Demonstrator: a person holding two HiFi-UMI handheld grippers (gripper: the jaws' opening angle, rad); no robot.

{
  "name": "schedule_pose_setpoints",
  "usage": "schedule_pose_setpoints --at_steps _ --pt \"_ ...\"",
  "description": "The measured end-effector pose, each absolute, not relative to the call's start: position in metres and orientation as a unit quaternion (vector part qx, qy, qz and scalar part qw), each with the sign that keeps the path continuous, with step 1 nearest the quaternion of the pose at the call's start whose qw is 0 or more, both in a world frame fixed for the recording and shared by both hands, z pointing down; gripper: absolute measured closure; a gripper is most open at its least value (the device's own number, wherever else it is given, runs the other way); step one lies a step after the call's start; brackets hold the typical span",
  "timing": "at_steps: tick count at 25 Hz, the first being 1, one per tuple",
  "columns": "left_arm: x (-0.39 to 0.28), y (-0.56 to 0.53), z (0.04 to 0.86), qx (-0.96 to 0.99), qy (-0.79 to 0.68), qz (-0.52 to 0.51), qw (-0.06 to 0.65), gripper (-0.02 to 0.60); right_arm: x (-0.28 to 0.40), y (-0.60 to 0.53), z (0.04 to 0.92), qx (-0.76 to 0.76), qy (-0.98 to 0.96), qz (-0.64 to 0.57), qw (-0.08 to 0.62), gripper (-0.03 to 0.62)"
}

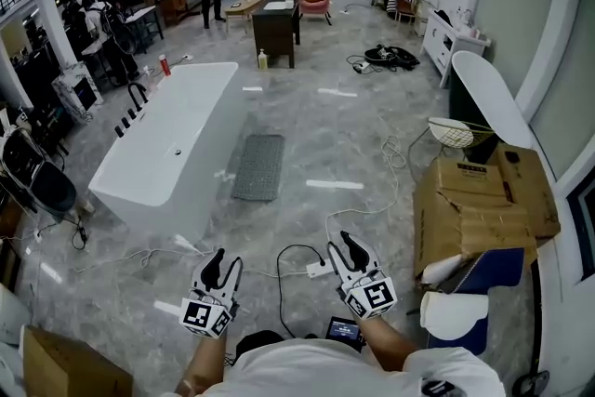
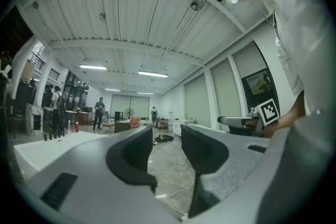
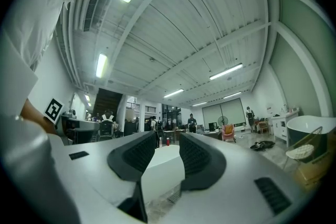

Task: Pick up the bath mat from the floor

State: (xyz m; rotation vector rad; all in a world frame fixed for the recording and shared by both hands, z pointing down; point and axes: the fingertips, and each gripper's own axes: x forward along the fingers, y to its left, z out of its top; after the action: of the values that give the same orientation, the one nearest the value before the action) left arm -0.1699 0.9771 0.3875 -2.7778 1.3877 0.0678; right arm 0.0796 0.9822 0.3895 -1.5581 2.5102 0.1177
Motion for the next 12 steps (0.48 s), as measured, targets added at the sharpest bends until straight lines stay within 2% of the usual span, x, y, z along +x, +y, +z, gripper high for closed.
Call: schedule_pose_setpoints --at_steps 7,12 --pt "-0.167 0.938 0.405 -0.891 0.455 0.015 0.006 0.41 0.106 0.939 0.408 -0.548 0.831 0.029 0.09 0.434" --pt "-0.169 0.866 0.422 -0.89 0.455 0.021 -0.008 0.41 0.111 0.872 0.418 -0.558 0.826 0.022 0.076 0.434"
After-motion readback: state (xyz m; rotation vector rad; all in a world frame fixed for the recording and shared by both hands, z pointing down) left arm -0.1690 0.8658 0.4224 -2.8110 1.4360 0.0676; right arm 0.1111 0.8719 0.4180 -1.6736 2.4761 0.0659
